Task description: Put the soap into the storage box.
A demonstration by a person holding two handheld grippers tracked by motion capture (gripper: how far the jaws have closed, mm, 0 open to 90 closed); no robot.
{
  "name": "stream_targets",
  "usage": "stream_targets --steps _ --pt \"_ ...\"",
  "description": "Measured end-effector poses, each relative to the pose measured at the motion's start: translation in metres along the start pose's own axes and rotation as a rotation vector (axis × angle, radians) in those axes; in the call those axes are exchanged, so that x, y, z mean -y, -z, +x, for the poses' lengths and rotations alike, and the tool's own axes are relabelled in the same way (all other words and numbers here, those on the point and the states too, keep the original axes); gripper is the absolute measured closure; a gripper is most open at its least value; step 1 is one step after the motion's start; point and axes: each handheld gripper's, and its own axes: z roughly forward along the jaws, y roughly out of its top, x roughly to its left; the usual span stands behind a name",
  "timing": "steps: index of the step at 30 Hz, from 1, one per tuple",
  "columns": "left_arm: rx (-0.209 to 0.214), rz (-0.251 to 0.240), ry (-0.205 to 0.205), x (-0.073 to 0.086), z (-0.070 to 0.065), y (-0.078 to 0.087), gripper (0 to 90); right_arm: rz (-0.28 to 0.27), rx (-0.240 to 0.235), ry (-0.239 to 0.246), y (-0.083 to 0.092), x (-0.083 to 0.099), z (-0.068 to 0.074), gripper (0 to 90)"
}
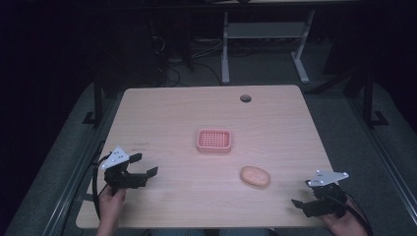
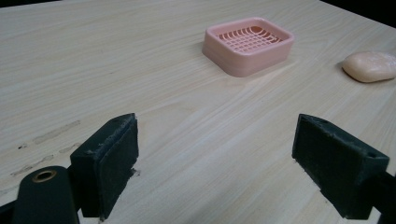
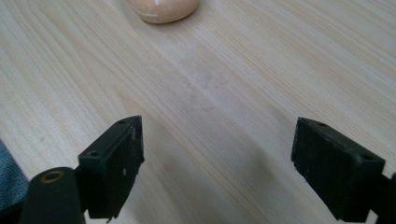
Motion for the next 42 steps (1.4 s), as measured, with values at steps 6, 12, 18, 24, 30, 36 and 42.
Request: stream_targets --steps 6,12,18,24,30,36,42 --pt "-0.002 0.002 -0.006 0.0 0.0 0.0 14.3 0.018 -0.009 0.015 -0.004 -0.002 0.002 16.2" --pt "-0.005 0.001 -0.014 0.001 0.0 0.0 14.3 0.031 -0.016 0.046 -0.007 -0.01 0.004 15.2" --pt "-0.011 -0.003 -0.007 0.002 0.0 0.003 14.3 0.036 -0.034 0.061 -0.011 -0.019 0.005 14.7" --pt "-0.012 0.001 -0.016 0.003 0.002 0.003 14.2 0.041 -0.031 0.081 -0.011 -0.028 0.006 14.8" --pt "-0.014 -0.013 -0.009 0.004 0.003 0.005 14.3 0.047 -0.059 0.102 -0.013 -0.04 0.007 15.0" --pt "-0.012 -0.006 -0.016 0.004 0.003 0.004 14.2 0.06 -0.085 0.126 -0.017 -0.052 0.007 15.7" --pt "-0.01 -0.004 -0.017 0.003 0.003 0.003 14.3 0.069 -0.1 0.152 -0.021 -0.07 0.009 15.8"
